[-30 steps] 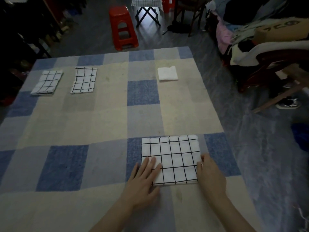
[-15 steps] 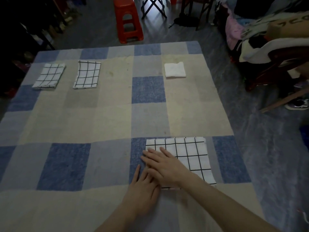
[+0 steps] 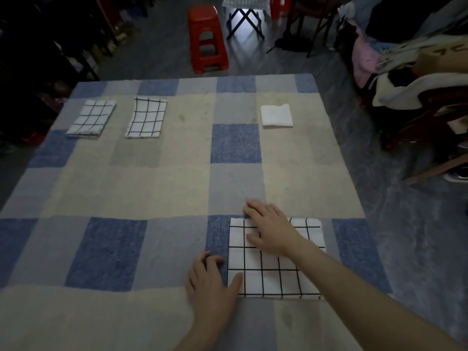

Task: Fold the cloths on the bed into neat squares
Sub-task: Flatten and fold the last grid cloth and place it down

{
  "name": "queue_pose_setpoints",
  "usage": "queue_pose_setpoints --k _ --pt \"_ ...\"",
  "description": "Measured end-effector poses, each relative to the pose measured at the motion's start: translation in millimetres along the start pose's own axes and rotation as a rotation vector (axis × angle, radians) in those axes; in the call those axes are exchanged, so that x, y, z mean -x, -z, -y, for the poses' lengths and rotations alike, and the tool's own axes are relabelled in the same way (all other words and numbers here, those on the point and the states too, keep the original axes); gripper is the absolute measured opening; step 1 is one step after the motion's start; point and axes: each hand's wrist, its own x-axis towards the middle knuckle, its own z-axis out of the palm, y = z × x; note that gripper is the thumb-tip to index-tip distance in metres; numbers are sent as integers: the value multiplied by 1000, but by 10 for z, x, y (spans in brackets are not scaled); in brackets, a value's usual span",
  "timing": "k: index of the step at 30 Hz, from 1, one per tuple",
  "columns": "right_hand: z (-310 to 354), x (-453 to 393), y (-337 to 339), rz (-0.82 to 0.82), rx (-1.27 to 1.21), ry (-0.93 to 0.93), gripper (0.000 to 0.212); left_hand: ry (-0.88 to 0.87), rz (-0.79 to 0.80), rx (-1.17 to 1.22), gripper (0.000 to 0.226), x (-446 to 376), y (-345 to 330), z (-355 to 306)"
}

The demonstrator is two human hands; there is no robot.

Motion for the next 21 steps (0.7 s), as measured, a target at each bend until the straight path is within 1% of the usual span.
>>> queue_pose_setpoints --k 2,5,6,7,9,10,12,14,17,18,19,21 --pt "62 -16 77 27 11 22 75 20 1 7 35 -70 56 -63" --pt "192 -9 148 83 117 163 83 21 34 19 20 -151 89 -152" --pt "233 -7 161 101 169 221 79 -2 40 38 18 -163 89 -162" --pt "265 -5 178 109 212 271 71 -49 46 74 20 -177 89 -157" --pt "284 -12 224 82 265 345 47 -141 71 238 30 -204 100 -129" --pt "280 -16 261 59 290 365 38 -151 88 328 33 -205 136 -131" --pt "275 -20 406 29 339 348 28 -152 88 451 32 -217 262 -178" --pt "288 -9 630 25 304 262 21 -163 84 555 31 -276 407 -234" --pt "313 38 1010 -26 235 143 11 -290 131 549 24 -437 655 -272" --pt "308 61 1134 -60 226 116 11 -347 95 532 25 -506 756 -284" --pt "298 90 1251 -102 206 94 10 -401 26 514 26 -575 863 -300" --pt "276 159 1463 -227 150 97 9 -515 -157 466 22 -693 1119 -373"
